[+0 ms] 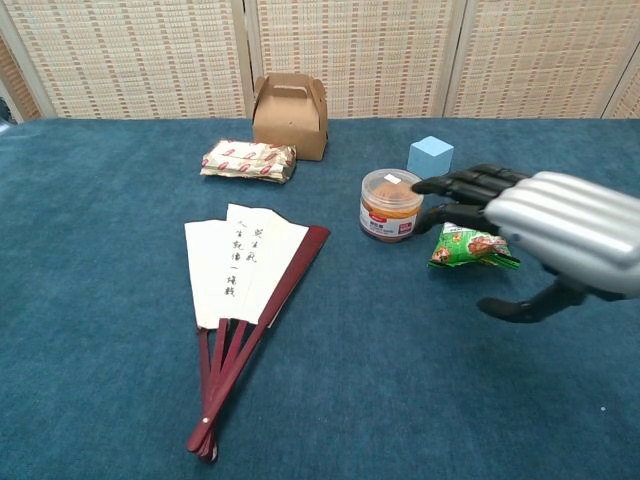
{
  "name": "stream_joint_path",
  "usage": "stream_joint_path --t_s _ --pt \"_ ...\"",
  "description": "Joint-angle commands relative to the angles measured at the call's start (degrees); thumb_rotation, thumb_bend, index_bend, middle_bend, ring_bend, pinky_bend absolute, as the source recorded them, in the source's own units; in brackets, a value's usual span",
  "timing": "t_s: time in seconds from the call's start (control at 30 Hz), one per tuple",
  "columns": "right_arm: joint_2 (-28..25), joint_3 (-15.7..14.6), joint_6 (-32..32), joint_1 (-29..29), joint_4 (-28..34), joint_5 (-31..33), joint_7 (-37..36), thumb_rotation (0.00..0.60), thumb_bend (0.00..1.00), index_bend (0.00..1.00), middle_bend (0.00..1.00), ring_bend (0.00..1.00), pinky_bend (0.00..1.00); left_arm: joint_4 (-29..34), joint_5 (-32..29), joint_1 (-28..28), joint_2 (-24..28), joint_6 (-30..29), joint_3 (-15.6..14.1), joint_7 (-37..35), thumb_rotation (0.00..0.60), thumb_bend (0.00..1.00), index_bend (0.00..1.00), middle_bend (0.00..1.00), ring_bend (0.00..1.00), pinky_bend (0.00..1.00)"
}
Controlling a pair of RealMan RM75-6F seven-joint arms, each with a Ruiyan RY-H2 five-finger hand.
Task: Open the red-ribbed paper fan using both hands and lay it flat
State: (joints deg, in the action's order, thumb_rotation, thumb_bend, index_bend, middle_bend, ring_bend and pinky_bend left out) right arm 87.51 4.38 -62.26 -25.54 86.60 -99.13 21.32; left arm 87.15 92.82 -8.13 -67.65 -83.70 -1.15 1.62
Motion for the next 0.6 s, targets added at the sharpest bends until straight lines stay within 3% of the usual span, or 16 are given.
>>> stream_joint_path --t_s 0.03,0.3,0.6 --pt "6.0 2.5 4.4 -4.6 -4.6 2.2 1.9 0.600 0.21 0.22 0.00 0.00 0.00 0.1 -0.4 0.1 0.6 0.1 0.0 -0.6 0.600 0.45 0.00 0.00 0.00 0.04" --pt "17.1 4.4 7.1 -10.9 -16.5 4.0 1.2 0.600 0.21 0.25 0.00 0.00 0.00 -0.1 -1.7 -0.2 0.9 1.1 0.3 -2.9 0.600 0.44 0.00 0.00 0.00 0.05" --pt "28.5 5.7 4.4 -16.1 -31.2 4.6 -8.1 0.600 0.21 0.36 0.00 0.00 0.00 -1.1 -3.3 -0.5 0.3 2.1 0.9 -1.6 0.600 0.44 0.00 0.00 0.00 0.05"
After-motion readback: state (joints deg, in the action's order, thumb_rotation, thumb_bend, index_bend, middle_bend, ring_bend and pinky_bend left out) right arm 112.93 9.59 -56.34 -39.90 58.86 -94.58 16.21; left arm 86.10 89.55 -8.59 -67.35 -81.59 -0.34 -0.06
